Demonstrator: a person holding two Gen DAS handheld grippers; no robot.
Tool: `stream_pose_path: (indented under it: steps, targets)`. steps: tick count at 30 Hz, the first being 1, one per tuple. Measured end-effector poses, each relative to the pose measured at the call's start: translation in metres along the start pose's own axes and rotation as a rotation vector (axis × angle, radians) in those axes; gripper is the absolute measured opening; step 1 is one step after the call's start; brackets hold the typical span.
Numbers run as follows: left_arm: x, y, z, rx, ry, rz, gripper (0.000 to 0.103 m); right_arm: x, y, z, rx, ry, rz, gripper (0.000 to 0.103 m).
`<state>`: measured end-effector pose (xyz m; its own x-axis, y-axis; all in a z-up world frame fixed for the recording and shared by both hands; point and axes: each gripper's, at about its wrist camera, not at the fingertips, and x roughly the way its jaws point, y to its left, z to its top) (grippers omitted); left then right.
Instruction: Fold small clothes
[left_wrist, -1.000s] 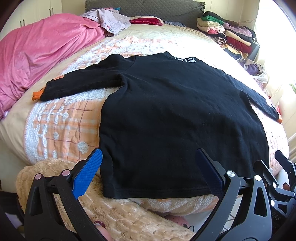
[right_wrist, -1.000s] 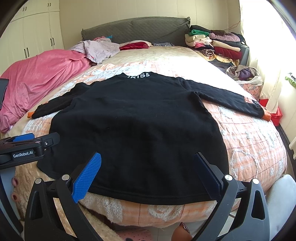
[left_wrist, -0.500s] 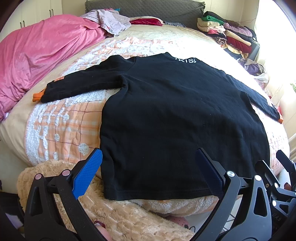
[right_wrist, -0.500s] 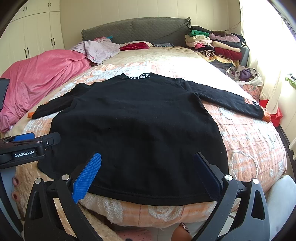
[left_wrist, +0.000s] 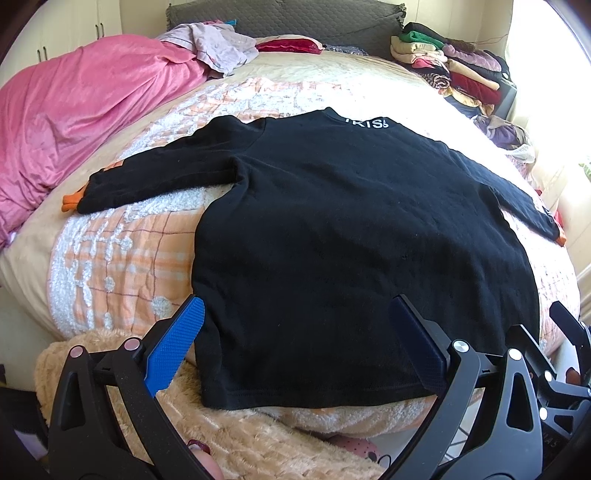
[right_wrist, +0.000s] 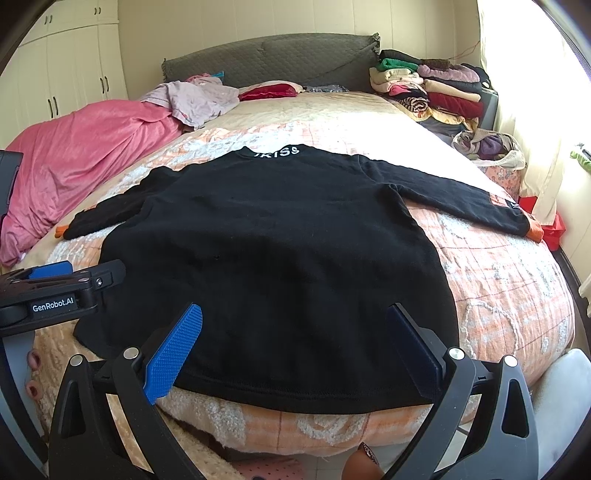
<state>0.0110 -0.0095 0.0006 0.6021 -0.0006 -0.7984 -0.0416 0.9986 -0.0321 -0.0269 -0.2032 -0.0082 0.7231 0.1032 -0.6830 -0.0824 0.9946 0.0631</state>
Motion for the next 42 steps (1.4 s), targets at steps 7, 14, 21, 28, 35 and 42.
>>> stream_pose_path:
  steps: [7,14,21,28,35,42]
  targets:
    - [0.009,-0.006,0.012,0.011,0.003,-0.005,0.094,0.011,-0.001,0.01,0.013,0.012,0.015,0.099]
    - [0.023,-0.012,0.034,0.021,0.012,-0.022,0.094,0.025,-0.006,0.028,0.022,0.012,0.023,0.099]
    - [0.039,-0.019,0.059,0.036,0.017,-0.026,0.094,0.04,-0.018,0.052,0.057,0.003,0.036,0.099]
    - [0.052,-0.027,0.083,0.049,0.016,-0.041,0.094,0.055,-0.036,0.075,0.096,-0.012,0.026,0.099]
    - [0.063,-0.041,0.108,0.07,0.007,-0.05,0.094,0.068,-0.06,0.096,0.136,-0.022,-0.009,0.099]
    - [0.081,-0.053,0.127,0.085,0.009,-0.046,0.094,0.083,-0.094,0.11,0.191,-0.017,-0.065,0.099]
